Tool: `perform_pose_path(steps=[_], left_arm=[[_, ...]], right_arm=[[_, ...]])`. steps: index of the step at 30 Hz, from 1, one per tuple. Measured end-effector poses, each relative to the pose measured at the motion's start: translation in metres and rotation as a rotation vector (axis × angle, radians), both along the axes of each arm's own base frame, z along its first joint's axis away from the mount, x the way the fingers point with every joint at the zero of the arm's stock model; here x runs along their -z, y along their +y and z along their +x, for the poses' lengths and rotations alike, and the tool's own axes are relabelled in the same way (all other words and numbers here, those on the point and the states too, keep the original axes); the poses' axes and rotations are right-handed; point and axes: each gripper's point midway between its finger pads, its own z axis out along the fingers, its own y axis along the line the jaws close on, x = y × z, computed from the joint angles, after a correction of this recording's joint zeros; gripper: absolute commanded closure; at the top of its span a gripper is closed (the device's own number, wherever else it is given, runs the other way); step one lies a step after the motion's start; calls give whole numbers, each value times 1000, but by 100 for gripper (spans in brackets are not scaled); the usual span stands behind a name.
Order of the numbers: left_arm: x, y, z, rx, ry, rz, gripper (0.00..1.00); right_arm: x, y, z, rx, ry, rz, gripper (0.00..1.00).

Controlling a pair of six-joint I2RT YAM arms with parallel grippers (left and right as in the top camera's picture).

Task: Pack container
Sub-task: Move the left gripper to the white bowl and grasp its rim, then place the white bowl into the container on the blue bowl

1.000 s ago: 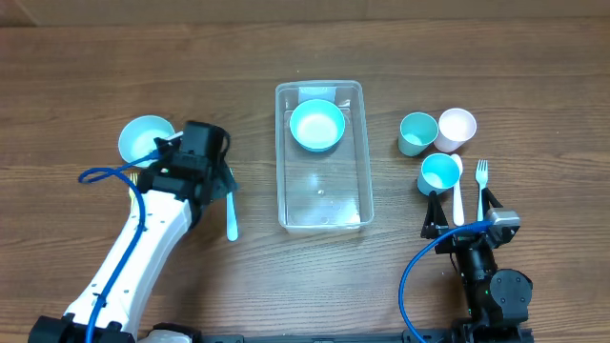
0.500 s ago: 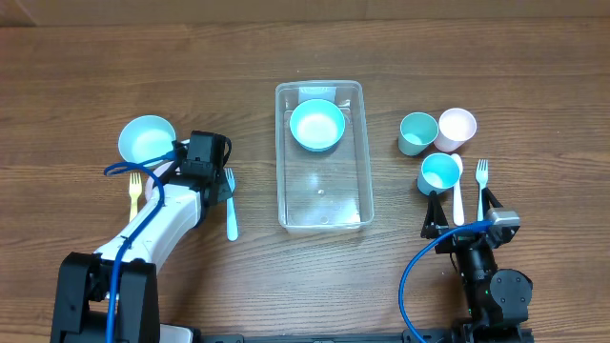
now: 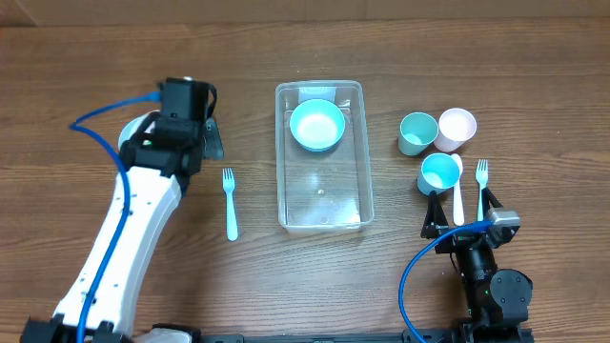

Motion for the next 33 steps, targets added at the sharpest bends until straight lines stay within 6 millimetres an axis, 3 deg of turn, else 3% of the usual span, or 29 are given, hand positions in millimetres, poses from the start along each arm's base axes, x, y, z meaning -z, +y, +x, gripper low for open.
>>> perform_pose_path(steps=[1, 3, 5, 8, 10, 12, 14, 15, 19, 24, 28, 33], left_arm=[[-13, -10, 3, 46, -31, -7, 96], [-39, -50, 11, 197, -105, -16, 96], [-59, -107, 11, 418, -184, 5, 96], [-81, -191, -7, 737, -307, 59, 96], [-86, -219, -15, 846, -348, 91, 96], [-73, -238, -17, 923, -334, 130, 96], [-44, -248, -13, 979, -272, 177, 96], [-14, -254, -7, 1015, -211, 215, 96], [41, -262, 14, 1062, -142, 323, 96], [58, -261, 33, 1062, -155, 389, 96], [79, -241, 51, 1021, -115, 397, 96], [85, -245, 53, 1046, -118, 348, 96]], right_arm=[[0, 0, 0, 0, 0, 0, 0], [0, 0, 0, 0, 0, 0, 0], [0, 0, 0, 0, 0, 0, 0], [0, 0, 0, 0, 0, 0, 0], [0, 0, 0, 0, 0, 0, 0], [0, 0, 0, 0, 0, 0, 0], [0, 0, 0, 0, 0, 0, 0], [0, 0, 0, 0, 0, 0, 0], [0, 0, 0, 0, 0, 0, 0], [0, 0, 0, 0, -1, 0, 0], [0, 0, 0, 0, 0, 0, 0], [0, 0, 0, 0, 0, 0, 0]])
